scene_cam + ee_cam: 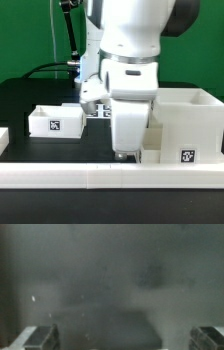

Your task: Assemble drawer

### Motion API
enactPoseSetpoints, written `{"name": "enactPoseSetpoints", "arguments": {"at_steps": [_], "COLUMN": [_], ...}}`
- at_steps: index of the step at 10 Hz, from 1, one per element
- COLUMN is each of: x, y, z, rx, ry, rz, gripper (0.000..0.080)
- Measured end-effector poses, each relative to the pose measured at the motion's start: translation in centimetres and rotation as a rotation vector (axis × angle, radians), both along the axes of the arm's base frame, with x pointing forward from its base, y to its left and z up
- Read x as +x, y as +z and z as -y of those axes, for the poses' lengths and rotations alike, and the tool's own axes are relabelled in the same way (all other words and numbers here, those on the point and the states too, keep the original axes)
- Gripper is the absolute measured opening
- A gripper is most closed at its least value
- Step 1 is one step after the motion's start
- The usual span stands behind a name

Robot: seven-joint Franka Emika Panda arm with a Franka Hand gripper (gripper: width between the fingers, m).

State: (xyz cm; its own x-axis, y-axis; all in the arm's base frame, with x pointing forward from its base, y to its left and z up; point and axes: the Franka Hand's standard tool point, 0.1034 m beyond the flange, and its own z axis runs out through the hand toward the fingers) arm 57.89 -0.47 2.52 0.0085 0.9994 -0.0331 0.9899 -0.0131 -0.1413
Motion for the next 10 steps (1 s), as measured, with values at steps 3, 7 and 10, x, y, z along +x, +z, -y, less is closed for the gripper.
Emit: {"name": "enactPoseSetpoints", "arguments": {"at_steps": [3, 7, 10], "x": [0.5, 1.2, 0.9], "y": [0.2, 0.9, 0.5], "z": [-2.2, -2.3, -1.0], "rx": [0.015, 0.018, 0.066], "ry": [0.007, 0.012, 0.026], "rz": [0.023, 0.016, 0.005], "gripper": [0.0649, 0.0649, 0.0649]}}
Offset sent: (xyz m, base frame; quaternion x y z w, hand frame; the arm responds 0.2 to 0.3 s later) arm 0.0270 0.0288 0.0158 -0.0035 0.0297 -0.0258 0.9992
